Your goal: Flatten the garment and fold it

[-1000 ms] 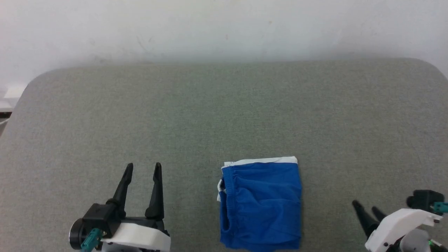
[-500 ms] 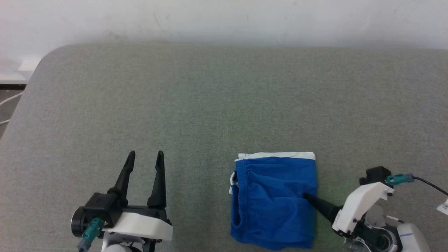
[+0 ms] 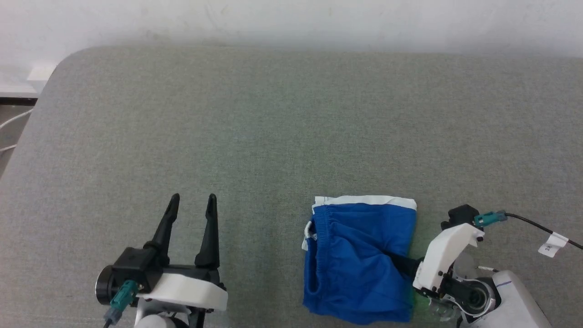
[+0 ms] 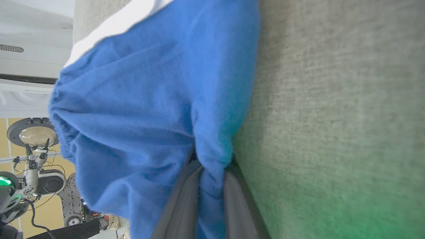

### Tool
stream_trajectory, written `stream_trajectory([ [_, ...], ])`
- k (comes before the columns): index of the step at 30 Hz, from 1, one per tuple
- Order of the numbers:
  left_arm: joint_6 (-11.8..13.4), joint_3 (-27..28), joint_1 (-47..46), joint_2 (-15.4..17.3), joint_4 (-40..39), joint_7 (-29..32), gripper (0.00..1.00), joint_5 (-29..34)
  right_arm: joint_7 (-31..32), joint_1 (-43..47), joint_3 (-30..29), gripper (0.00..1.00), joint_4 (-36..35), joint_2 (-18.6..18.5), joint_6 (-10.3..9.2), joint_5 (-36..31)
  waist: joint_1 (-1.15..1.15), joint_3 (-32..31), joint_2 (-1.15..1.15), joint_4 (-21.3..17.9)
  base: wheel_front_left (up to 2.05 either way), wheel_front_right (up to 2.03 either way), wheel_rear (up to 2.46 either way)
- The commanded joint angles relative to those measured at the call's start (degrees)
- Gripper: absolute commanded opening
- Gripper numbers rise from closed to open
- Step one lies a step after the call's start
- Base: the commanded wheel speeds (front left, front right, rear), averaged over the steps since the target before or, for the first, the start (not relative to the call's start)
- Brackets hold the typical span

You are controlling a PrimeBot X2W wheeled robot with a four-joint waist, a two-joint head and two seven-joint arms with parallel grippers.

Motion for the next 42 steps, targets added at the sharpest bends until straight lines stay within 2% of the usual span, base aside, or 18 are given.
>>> stream_trajectory([
  [1,-0.12,-0.1,-0.84,-0.05,0.16,-0.27,1.0,-0.21,0.57,1.23,1.28,0.0,2.01,0.91,-0.2,0.03,0.0,-0.14,0.0,-0.08,0.0,0.0,0.0],
  [8,0.07,0.03,-0.15,-0.05,0.94,-0.27,1.0,-0.25,-2.41,-0.06,5.2,0.0,1.21,0.56,-0.2,-0.32,0.0,-2.47,0.0,-0.67,0.0,0.0,0.0],
  [16,0.22,0.3,1.93,-0.05,0.83,-0.27,1.0,-0.44,-9.6,-0.67,10.93,0.0,-5.08,-5.84,-0.2,-15.24,0.0,-6.25,0.0,-2.74,0.0,0.0,0.0],
  [22,0.46,-0.48,2.78,-0.05,0.2,-0.27,1.0,-1.24,-9.0,0.17,10.26,0.0,-7.17,-9.11,-0.2,-25.57,0.0,-6.94,0.0,-5.61,0.0,0.0,0.0],
  [27,0.68,-1.07,2.34,-0.05,-0.89,-0.27,1.0,-1.6,-7.35,-0.75,8.53,0.0,-8.61,-11.69,-0.2,-31.58,0.0,-4.23,0.0,-10.28,0.0,0.0,0.0],
  [33,-0.11,-1.94,-0.4,-0.05,-2.13,-0.27,1.0,-0.86,-7.5,-5.28,6.1,0.0,-7.65,-14.16,-0.2,-35.25,0.0,1.76,0.0,-17.33,0.0,0.0,0.0],
  [37,-1.12,-2.41,-3.33,-0.05,-2.3,-0.27,1.0,0.68,-9.97,-9.59,4.24,0.0,-4.81,-14.96,-0.2,-36.47,0.0,6.35,0.0,-21.06,0.0,0.0,0.0],
  [42,-2.36,-2.7,-7.41,0.23,-2.24,-0.27,1.0,2.04,-13.82,-14.73,1.93,0.0,0.98,-15.64,-0.2,-38.15,0.0,10.84,0.0,-23.09,0.0,0.0,0.0],
])
